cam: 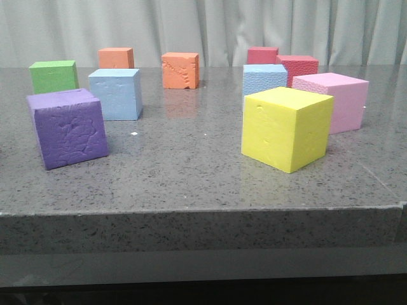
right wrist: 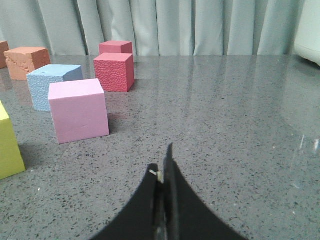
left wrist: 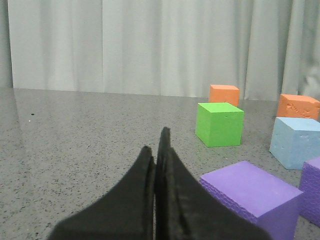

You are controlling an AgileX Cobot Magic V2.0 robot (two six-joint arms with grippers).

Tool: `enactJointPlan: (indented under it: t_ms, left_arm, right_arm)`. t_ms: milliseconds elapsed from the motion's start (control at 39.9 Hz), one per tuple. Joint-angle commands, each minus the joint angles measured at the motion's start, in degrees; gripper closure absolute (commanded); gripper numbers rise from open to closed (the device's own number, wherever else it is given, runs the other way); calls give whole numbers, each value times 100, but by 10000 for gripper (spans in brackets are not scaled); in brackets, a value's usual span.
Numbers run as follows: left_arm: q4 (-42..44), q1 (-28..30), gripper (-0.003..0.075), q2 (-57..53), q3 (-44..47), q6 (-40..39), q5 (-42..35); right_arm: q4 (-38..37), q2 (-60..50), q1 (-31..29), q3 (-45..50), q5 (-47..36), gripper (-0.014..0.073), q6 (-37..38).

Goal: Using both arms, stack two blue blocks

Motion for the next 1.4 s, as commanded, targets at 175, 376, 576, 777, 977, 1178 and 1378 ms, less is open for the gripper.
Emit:
enactJointPlan:
  t_ms: [175,376,576,777,977,1178,1378]
  left_arm:
    - [-44,15,741,-100,9,-157,-1299]
    - [-44,15,741,-100,-50,-484,-1954]
    - [-44,15,741,-46,-684,-484,-1268]
    - [372,15,741,652,-1766,-484,-385]
    - [544,15,741,2084,-3043,-484,877]
    - [544,15,741,3140,-3899,-378,1773]
    - [522,15,741,3486,-4029,-378,1694]
  right_arm:
    - [74,-100,-28,-32,-879,660,-59]
    - [122,-100,-22,-37,-2082,660,0]
    - [122,-100,-22,-703,-1517,660,0]
    - [86,218,-22,-2177,504,660,0]
    - [86,1385,-22,-3449,1432,660,0]
    - [86,2410,-22,-4127,1973,660,0]
    - [86,2675,-22,-4131,1695,660,0]
